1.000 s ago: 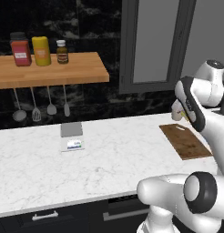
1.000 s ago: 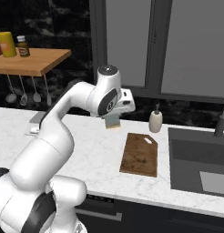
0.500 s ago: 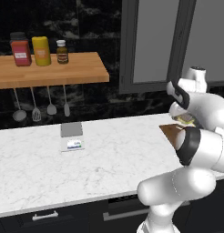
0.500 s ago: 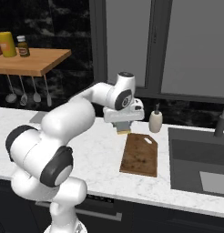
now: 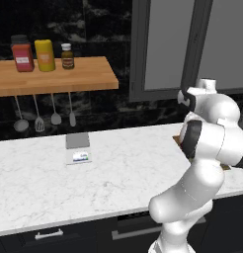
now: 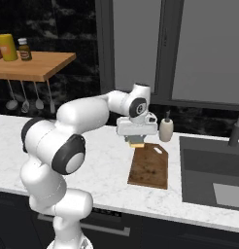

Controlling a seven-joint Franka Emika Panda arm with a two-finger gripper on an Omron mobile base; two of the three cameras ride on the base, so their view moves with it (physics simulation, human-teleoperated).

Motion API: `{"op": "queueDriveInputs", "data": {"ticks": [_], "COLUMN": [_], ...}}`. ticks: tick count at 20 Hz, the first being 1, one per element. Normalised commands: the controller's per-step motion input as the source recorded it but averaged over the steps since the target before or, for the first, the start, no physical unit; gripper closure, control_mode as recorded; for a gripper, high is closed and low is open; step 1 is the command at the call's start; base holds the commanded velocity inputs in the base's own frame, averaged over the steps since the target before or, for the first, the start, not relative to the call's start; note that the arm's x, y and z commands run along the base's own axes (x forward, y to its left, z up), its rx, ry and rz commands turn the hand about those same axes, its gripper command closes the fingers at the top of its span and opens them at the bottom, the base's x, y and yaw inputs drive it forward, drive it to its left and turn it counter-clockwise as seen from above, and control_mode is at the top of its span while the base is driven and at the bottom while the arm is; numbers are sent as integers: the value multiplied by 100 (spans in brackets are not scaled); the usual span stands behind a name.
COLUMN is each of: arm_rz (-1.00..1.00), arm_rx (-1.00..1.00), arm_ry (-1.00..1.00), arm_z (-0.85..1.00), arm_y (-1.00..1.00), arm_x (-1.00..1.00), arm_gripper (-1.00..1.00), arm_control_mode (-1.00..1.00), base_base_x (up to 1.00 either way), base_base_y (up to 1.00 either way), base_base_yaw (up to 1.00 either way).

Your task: Pick up the sponge from the counter and clean the cutting board by briefly scrubbing or pressing down on the cutting board. Once finished, release the sponge.

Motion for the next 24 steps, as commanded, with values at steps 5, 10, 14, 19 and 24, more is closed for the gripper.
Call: {"op": "queueDriveInputs", "data": {"ticks": [5, 10, 14, 19, 24], "arm_rz": [0, 0, 0, 0, -1], "arm_rx": [3, 2, 0, 0, 0], "arm_ry": [0, -8, -1, 0, 0], "arm_z": [-43, -37, -24, -25, -26], "arm_y": [-3, 0, 0, 0, -11], "arm_x": [0, 12, 23, 23, 39], "arm_gripper": [100, 100, 100, 100, 100], "arm_control_mode": [-100, -100, -100, -100, -100], "base_base_x": [0, 0, 0, 0, 0], "base_base_y": [0, 0, 0, 0, 0], "base_base_yaw": [0, 0, 0, 0, 0]}}
